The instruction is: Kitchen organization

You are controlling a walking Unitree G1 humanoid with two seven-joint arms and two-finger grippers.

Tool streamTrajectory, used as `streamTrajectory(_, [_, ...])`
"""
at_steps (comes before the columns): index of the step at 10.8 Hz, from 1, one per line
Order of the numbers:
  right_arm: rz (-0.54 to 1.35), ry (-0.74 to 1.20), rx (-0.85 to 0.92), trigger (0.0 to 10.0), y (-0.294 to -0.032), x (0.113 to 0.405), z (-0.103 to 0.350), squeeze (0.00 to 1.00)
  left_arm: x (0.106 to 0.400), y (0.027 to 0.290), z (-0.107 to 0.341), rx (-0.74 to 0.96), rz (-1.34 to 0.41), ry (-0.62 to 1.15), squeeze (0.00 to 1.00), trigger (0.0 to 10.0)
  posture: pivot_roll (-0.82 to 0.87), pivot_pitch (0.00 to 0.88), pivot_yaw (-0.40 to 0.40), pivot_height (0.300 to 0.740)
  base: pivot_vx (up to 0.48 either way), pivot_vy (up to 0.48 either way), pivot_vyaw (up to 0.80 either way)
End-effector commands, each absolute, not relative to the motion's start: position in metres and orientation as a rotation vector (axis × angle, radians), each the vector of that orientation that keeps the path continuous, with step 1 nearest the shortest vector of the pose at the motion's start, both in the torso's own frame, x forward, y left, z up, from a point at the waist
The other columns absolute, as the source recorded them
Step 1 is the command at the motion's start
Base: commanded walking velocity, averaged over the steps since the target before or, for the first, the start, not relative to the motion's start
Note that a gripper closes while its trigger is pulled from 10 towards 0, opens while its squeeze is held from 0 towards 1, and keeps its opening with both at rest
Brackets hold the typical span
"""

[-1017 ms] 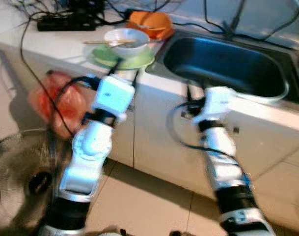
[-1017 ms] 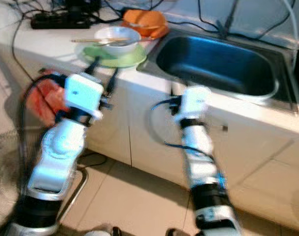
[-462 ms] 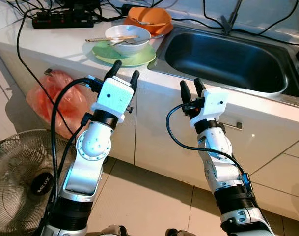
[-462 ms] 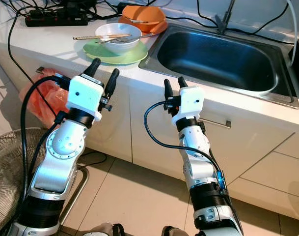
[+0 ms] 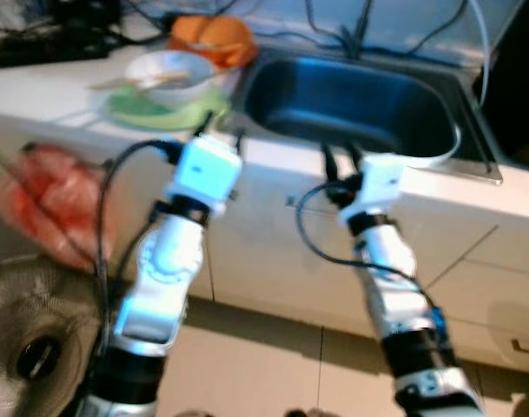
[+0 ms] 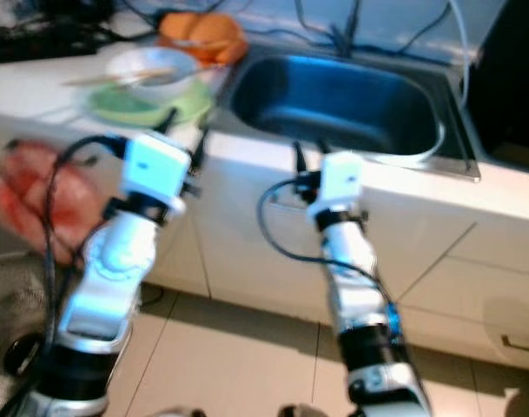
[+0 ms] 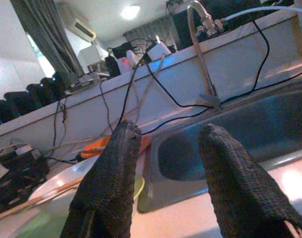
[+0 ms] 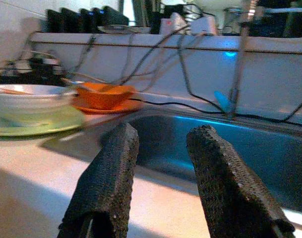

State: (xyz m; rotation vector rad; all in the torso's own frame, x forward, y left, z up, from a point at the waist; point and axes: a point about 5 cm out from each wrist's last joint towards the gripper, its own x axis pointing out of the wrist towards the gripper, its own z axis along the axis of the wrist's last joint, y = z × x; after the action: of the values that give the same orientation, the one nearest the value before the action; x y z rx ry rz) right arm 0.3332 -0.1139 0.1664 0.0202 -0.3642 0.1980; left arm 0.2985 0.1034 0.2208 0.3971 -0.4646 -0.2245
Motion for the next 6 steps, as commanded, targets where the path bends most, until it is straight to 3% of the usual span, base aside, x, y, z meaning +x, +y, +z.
streamTrajectory(1, [0.209,-0.377,0.035,10.0,-0.1096,0.3321,0.1687,0.0,0.3003,0.1082,0.2211,0.414,-0.204,-0.456,0.0,10.0,0.05,0.093,-0.042,0.74,0.319,0.24,0.0])
streamTrajectory(6, [0.223,-0.378,0.033,10.0,-0.1082,0.3316,0.1684,0.0,0.2993,0.1069,0.223,0.401,-0.212,-0.471,0.0,10.0,0.05,0.091,-0.04,0.74,0.317,0.096,0.0])
